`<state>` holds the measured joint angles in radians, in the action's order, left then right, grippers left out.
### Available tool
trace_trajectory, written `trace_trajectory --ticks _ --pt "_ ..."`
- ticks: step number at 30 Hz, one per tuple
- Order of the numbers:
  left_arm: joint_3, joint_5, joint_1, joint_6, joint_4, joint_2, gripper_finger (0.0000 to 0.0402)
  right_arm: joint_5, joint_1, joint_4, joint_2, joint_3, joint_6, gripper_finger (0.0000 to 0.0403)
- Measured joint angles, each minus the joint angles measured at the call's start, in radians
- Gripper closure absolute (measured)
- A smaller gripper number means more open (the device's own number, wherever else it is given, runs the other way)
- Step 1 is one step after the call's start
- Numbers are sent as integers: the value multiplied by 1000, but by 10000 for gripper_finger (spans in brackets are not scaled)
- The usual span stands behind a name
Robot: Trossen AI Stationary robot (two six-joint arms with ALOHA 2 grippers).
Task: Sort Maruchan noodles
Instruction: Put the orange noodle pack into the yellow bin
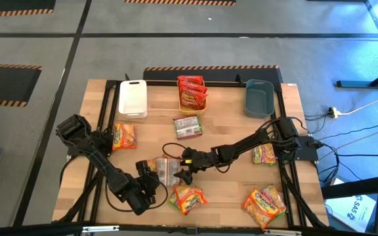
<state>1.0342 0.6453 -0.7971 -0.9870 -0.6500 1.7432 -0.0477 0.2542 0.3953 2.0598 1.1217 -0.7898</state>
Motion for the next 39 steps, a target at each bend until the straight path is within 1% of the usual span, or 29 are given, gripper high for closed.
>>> trace_trajectory --ticks 2,4,7,9,11,15,19,21,23,28,32,35,39 --pt "0 7 0 4 5 0 168 -13 -2 -49 0 0 -2 75" --pt "-1 22 0 3 7 0 168 -12 -6 -62 1 -1 -13 75" --pt "-1 28 2 3 10 0 168 12 -6 -5 10 -2 -7 75" --pt "-1 26 8 3 14 3 168 38 -6 79 26 1 7 75" --pt "-1 25 12 3 15 6 168 61 -7 124 44 5 8 75" --pt "-1 25 19 4 20 20 168 74 -6 147 69 26 16 75" --pt "-1 21 19 4 26 27 168 97 -5 201 64 29 68 82" --pt "-1 18 19 3 27 27 168 105 0 249 59 29 83 96" --pt "-1 18 18 4 27 27 168 114 1 271 58 30 92 119" --pt "-1 17 18 3 35 25 168 116 1 258 58 31 113 197" --pt "16 6 17 12 31 24 168 92 1 255 58 30 117 252" --pt "28 -14 16 24 26 24 168 84 1 254 58 30 121 276" --pt "50 -43 16 23 3 24 168 84 1 256 58 29 157 282"
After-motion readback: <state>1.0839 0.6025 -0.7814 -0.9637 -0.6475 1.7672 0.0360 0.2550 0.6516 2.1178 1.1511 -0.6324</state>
